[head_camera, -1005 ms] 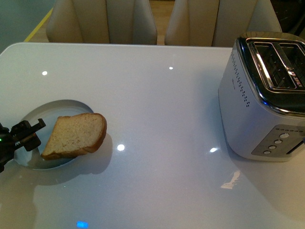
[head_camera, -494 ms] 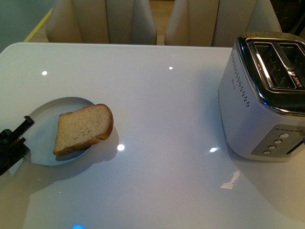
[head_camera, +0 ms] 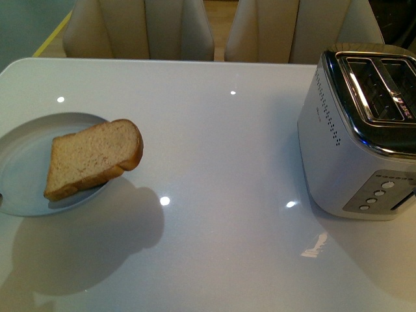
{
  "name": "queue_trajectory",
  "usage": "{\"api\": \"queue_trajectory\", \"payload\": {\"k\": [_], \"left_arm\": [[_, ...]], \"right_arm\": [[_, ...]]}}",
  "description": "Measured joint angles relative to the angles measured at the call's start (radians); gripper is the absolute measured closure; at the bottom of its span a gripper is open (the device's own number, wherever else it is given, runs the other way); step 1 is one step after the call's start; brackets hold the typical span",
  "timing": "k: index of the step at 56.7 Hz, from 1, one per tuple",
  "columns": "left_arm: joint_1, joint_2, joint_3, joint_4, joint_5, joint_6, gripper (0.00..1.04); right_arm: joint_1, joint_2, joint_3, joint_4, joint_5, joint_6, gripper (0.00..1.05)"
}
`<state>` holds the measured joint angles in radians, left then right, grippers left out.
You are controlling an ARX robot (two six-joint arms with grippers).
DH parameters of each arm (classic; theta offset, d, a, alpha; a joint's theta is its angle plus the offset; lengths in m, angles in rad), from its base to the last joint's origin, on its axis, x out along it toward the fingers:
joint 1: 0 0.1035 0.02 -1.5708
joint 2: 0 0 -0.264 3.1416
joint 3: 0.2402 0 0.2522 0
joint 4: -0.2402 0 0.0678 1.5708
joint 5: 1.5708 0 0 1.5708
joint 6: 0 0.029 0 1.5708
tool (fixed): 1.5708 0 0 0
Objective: Left arm holds plate, right arm toasts bread
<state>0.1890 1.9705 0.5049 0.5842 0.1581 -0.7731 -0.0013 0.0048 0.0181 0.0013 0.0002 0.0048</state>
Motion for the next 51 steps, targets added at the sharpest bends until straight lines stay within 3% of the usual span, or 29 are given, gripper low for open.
{"api": "queue_trajectory", "payload": {"k": [16,37,51], "left_arm": [[-0.091,-0.317,-0.026,-0.188,-0.011,-0.074,1.02],[-0.372,-0.407,0.166,-0.397,-0.106,-0.171,1.02],[-0.541,-0.407,0.252,-0.473,-0.114,-0.226,1.02]], "right_arm": [[0.000,0.000,0.000,0.000,0.000,0.000,0.09],[0.000,0.000,0.000,0.000,0.000,0.000,0.09],[0.000,0.000,0.000,0.000,0.000,0.000,0.09]]}}
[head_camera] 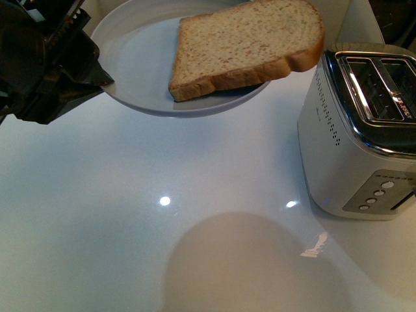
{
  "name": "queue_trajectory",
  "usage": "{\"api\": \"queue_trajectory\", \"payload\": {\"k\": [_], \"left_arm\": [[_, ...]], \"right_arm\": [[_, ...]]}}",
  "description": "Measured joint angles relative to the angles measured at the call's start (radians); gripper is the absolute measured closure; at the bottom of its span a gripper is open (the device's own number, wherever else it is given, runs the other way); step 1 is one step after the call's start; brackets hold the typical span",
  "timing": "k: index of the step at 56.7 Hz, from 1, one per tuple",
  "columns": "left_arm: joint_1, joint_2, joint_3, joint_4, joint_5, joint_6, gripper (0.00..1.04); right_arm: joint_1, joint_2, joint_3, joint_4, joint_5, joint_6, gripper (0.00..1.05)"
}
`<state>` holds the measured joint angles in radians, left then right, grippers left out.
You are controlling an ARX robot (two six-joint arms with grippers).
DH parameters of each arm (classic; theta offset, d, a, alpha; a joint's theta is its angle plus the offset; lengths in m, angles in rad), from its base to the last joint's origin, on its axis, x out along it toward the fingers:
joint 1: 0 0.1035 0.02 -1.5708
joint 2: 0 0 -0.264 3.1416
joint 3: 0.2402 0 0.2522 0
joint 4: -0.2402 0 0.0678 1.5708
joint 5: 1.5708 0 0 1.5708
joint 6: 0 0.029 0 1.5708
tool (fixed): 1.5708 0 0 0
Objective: Left arm holds plate, right arm toasts bread
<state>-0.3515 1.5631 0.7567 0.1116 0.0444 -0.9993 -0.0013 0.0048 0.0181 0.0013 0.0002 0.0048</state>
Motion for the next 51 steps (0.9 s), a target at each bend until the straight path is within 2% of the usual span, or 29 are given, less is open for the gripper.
{"api": "queue_trajectory", "payload": {"k": [11,43,45,48,51], "left_arm": [[-0.047,0.000,0.015,-0.003,0.015,-0.019,1.02],[-0.049,0.000,0.026,-0.003,0.016,-0.020,1.02],[-0.049,0.000,0.026,-0.003,0.016,-0.020,1.02],[-0.049,0.000,0.026,-0.003,0.014,-0.020,1.02],[-0.051,0.000,0.027,-0.003,0.017,-0.020,1.02]], "right_arm": [[0.000,0.000,0.000,0.000,0.000,0.000,0.09],[0.000,0.000,0.000,0.000,0.000,0.000,0.09],[-0.008,0.035,0.027,-0.077,-0.046,0.027,0.09],[-0.005,0.196,0.135,-0.332,-0.104,0.098,0.09],[0.007,0.288,0.175,-0.444,-0.134,0.166,0.09]]}}
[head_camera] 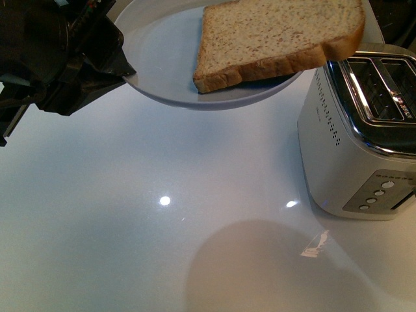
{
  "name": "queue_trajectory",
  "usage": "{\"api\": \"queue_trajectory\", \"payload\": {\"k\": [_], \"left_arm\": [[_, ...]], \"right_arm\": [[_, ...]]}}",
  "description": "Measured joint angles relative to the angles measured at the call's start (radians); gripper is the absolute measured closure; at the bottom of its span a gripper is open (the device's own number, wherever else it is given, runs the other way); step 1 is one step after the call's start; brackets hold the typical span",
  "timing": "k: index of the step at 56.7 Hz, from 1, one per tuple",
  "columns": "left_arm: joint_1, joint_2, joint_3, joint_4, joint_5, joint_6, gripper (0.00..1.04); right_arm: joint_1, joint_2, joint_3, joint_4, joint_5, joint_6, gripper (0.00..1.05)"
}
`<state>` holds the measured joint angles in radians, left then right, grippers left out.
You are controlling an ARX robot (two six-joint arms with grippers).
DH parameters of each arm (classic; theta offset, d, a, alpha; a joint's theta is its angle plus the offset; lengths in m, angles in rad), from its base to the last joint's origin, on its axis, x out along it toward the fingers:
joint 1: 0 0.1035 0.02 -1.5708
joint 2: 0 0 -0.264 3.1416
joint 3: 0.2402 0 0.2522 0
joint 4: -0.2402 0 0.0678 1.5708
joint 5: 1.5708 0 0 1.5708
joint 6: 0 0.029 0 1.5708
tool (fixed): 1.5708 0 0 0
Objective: Left arm holds plate, right arm toasts bread
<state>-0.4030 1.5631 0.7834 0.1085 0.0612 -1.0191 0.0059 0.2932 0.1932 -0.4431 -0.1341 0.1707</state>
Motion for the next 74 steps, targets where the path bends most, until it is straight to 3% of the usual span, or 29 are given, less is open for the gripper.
{"api": "queue_trajectory", "payload": {"k": [10,23,28,48,66,74], "left_arm": [[0.001,0.000,0.000,0.000,-0.003,0.000,1.02],[-0.001,0.000,0.000,0.000,0.002,0.000,1.02],[-0.001,0.000,0.000,0.000,0.000,-0.001,1.02],[-0.001,0.000,0.000,0.000,0.001,0.000,1.02],[-0.001,0.000,0.000,0.000,0.001,0.000,1.02],[-0.001,0.000,0.000,0.000,0.002,0.000,1.02]], "right_arm": [[0.098,0.098,0.025,0.026,0.004,0.148,0.09],[0.118,0.383,0.133,0.316,-0.122,0.377,0.09],[0.135,0.488,0.169,0.418,-0.122,0.452,0.09],[0.282,0.916,0.320,0.774,0.000,0.636,0.09],[0.360,1.057,0.363,0.863,0.030,0.696,0.09],[0.387,1.080,0.376,0.868,0.045,0.707,0.32]]}}
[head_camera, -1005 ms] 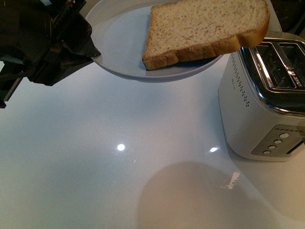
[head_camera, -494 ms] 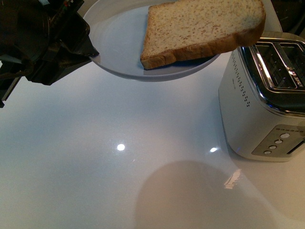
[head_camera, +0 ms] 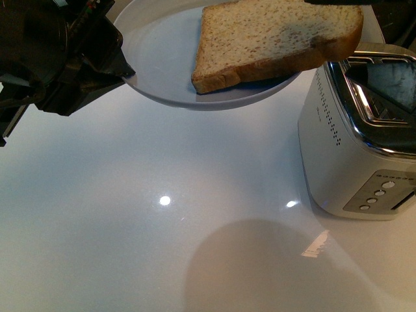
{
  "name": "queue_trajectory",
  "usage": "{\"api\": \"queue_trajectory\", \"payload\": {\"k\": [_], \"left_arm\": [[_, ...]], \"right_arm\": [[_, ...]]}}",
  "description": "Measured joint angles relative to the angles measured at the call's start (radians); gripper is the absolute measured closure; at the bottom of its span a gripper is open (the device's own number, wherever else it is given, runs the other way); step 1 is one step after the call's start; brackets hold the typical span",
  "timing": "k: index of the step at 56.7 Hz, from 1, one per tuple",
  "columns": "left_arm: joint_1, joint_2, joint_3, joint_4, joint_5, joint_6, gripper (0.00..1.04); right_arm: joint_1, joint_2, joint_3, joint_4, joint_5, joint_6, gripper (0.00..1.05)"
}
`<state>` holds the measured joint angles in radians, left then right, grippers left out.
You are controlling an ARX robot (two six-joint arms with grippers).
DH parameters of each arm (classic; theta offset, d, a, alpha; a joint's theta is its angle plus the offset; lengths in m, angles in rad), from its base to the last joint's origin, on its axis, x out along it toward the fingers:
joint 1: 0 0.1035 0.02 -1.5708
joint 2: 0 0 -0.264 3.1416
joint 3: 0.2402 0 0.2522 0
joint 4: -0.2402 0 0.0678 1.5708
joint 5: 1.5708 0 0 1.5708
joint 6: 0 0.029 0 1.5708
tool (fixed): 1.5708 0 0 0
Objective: Left arm holds plate, right arm toasts bread
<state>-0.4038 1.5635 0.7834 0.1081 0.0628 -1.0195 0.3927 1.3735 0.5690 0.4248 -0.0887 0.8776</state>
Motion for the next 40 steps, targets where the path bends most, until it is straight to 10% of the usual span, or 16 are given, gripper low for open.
{"api": "queue_trajectory", "payload": {"k": [22,40], "left_arm": [[0.000,0.000,0.000,0.000,0.000,0.000,1.02],[0.000,0.000,0.000,0.000,0.001,-0.001,1.02]], "right_arm": [[0.011,-0.003,0.016,-0.010,0.005,0.022,1.00],[-0.084,-0.132,0.069,-0.088,0.011,-0.002,1.02]]}}
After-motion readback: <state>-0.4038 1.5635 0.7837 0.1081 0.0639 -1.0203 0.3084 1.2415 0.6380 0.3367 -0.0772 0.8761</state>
